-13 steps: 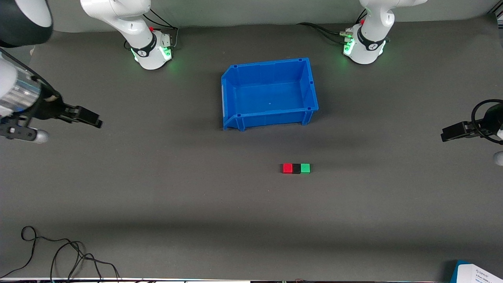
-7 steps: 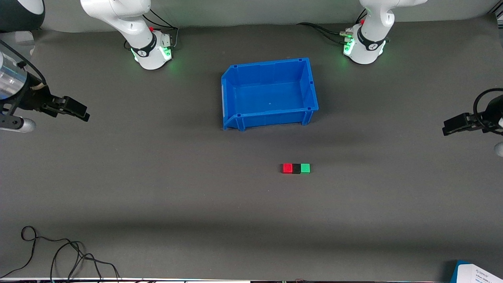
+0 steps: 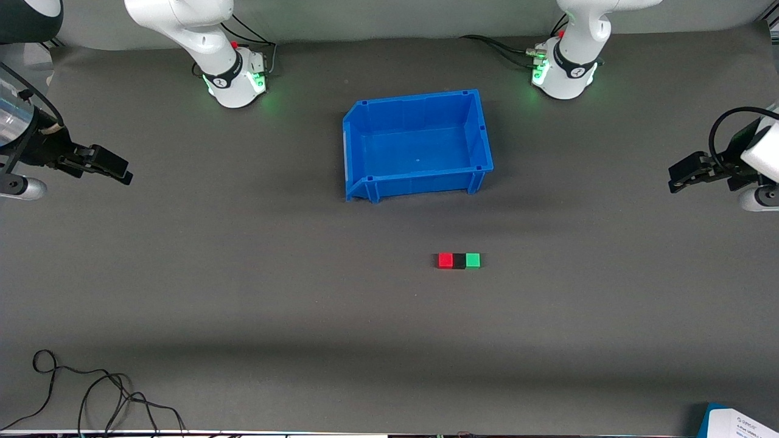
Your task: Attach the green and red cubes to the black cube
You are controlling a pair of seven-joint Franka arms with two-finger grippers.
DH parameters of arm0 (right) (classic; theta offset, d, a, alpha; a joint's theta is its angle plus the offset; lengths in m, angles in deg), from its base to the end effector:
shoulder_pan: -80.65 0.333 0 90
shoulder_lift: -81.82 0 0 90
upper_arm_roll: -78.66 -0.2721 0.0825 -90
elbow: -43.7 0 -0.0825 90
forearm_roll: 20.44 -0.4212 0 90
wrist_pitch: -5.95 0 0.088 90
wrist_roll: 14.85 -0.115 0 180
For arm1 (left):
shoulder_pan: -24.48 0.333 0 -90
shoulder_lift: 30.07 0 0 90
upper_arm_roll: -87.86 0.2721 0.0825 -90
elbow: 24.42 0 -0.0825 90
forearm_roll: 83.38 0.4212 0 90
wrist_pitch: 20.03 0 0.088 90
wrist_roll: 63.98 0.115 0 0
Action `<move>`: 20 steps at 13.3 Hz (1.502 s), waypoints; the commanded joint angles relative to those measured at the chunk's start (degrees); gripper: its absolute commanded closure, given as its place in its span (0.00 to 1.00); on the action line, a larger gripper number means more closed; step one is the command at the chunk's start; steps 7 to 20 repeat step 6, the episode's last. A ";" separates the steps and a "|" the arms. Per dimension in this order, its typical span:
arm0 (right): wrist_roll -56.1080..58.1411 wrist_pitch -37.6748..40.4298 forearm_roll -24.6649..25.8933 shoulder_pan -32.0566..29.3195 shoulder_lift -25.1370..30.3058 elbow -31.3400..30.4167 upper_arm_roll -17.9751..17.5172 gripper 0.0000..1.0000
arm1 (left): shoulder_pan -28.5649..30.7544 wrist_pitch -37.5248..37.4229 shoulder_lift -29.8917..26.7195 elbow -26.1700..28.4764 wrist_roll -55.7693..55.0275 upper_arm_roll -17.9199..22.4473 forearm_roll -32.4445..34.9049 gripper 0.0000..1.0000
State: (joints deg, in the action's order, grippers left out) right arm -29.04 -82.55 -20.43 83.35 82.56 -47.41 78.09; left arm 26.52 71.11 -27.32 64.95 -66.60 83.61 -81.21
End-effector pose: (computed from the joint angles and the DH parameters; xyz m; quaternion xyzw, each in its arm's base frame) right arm 0.5840 0.0334 0.5681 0.9953 -0.0951 -0.0161 0.0026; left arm 0.6052 -0.0182 0.5513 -0.9998 -0.0031 0.0078 0.0175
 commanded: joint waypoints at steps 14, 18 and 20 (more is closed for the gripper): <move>1.71 -0.45 -0.27 1.08 -0.57 -0.11 -0.48 0.00 | 0.25 1.58 -1.16 1.77 1.29 0.21 0.64 0.00; 1.71 -0.45 -0.27 1.08 -0.57 -0.11 -0.48 0.00 | 0.25 1.58 -1.16 1.77 1.29 0.21 0.64 0.00; 1.71 -0.45 -0.27 1.08 -0.57 -0.11 -0.48 0.00 | 0.25 1.58 -1.16 1.77 1.29 0.21 0.64 0.00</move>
